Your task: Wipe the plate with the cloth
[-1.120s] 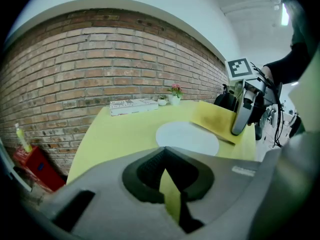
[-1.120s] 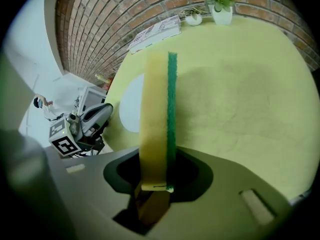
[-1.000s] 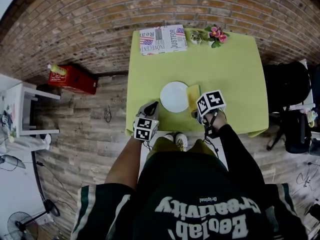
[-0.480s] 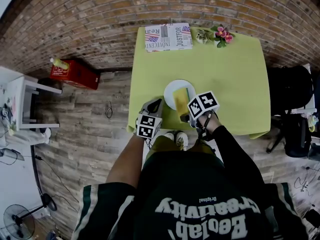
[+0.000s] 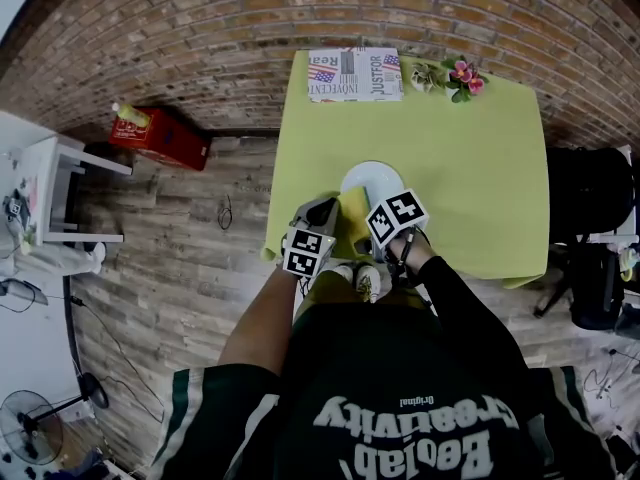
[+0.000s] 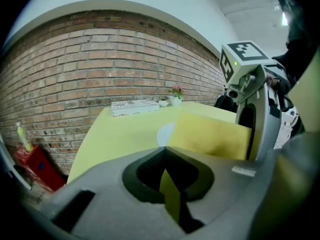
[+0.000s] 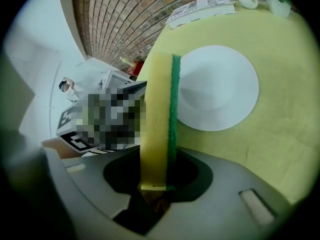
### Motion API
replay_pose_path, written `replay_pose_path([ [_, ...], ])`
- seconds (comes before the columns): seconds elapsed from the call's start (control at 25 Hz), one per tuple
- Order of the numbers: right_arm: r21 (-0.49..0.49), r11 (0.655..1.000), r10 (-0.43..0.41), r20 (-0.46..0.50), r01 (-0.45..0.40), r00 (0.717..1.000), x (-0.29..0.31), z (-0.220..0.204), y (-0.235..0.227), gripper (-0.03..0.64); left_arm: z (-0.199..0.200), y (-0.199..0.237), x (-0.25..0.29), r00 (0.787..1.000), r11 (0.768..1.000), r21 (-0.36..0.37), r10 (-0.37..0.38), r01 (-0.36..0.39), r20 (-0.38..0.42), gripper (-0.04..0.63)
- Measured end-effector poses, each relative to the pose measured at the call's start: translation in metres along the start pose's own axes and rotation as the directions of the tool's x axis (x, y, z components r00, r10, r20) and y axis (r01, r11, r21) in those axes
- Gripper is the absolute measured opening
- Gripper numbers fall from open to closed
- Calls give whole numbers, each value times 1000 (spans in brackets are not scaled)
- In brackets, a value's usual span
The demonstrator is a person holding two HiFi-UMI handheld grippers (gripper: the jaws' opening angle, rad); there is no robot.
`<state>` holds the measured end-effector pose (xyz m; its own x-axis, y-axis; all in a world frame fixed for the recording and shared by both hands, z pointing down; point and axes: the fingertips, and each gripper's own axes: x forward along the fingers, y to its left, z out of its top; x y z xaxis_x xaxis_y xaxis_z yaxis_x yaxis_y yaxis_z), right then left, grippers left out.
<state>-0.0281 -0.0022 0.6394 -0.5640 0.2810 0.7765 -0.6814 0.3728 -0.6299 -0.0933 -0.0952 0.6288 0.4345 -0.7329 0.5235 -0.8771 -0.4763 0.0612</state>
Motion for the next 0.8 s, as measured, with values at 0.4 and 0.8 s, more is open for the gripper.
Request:
replay_pose_path([
  [0.4,28,999,-24,-1,24,1000,-5,-3,-14,138,-1,-1,-1,1000,1000,2,-8,8,-4,8],
  [0.8,108,994,-28,44,23,999,-21,-14,-39,140,-1,-2,0,1000,1000,5,-11,11,-10,8],
])
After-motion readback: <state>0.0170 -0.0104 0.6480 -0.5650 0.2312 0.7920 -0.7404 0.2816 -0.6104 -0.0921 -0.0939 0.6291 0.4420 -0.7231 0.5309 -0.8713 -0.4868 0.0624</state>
